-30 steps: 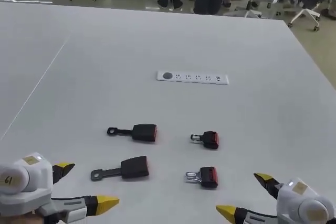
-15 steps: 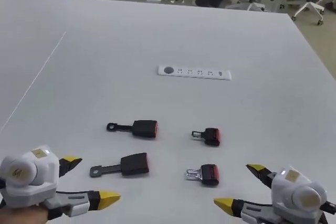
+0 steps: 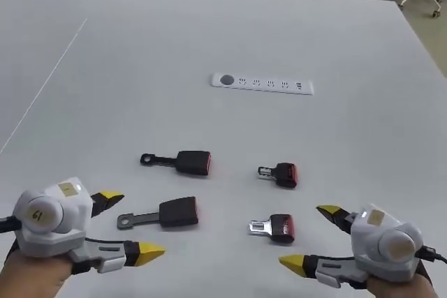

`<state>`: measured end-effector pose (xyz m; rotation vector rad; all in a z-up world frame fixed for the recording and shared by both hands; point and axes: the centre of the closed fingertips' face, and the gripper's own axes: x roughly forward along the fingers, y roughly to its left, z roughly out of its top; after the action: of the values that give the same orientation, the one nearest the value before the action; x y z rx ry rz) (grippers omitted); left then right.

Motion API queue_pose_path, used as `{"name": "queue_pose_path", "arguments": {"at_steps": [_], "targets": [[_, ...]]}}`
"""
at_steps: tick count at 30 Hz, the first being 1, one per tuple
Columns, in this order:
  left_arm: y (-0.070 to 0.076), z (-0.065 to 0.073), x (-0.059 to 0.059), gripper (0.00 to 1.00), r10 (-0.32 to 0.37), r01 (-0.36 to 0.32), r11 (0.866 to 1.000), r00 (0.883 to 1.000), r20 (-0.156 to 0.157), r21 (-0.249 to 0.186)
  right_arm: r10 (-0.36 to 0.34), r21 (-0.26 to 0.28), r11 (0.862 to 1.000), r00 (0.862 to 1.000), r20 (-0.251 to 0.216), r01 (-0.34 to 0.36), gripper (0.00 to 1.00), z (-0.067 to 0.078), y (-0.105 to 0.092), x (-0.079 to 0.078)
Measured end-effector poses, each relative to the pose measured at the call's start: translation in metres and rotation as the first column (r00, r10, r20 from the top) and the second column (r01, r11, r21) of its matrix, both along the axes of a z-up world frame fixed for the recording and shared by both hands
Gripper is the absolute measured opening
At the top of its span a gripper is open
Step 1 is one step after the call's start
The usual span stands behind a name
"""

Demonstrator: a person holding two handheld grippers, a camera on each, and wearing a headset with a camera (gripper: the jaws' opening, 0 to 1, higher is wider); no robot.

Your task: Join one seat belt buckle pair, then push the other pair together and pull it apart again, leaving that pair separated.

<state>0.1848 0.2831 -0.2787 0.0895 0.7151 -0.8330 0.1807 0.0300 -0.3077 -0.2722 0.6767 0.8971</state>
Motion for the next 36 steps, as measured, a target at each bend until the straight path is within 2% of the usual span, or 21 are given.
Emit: {"name": "queue_pose_path", "arguments": {"at_steps": [8,14,21,23,27,30,33,36], "targets": [[-0.005,-0.014,0.011,0.8,-0.063,0.063,0.998,0.998,0.006,0.024,0.068,-0.02,0.997,0.997,-0.035,-0.068,0.79,-0.013,0.003,0.008],[-0.014,-0.023,0.015,0.73,-0.126,0.126,0.99,0.992,-0.013,0.057,0.116,-0.031,0.993,0.991,-0.061,-0.118,0.77,-0.022,0.006,0.012],[-0.024,-0.038,0.023,0.7,-0.209,0.211,0.971,0.977,-0.035,0.111,0.169,-0.048,0.984,0.982,-0.083,-0.173,0.76,-0.03,0.009,0.021],[-0.025,-0.044,0.026,0.7,-0.229,0.233,0.964,0.972,-0.047,0.132,0.19,-0.051,0.979,0.977,-0.094,-0.195,0.76,-0.033,0.011,0.022],[-0.029,-0.052,0.029,0.67,-0.253,0.26,0.955,0.965,-0.068,0.141,0.242,-0.071,0.965,0.964,-0.107,-0.251,0.74,-0.039,0.014,0.021],[-0.031,-0.06,0.03,0.67,-0.278,0.288,0.946,0.957,-0.087,0.151,0.268,-0.074,0.958,0.956,-0.121,-0.278,0.72,-0.042,0.014,0.022],[-0.032,-0.067,0.031,0.66,-0.313,0.326,0.93,0.944,-0.102,0.168,0.285,-0.076,0.952,0.949,-0.137,-0.297,0.69,-0.046,0.012,0.023],[-0.032,-0.072,0.031,0.61,-0.338,0.354,0.918,0.934,-0.116,0.177,0.311,-0.085,0.942,0.939,-0.146,-0.325,0.67,-0.047,0.012,0.023]]}}
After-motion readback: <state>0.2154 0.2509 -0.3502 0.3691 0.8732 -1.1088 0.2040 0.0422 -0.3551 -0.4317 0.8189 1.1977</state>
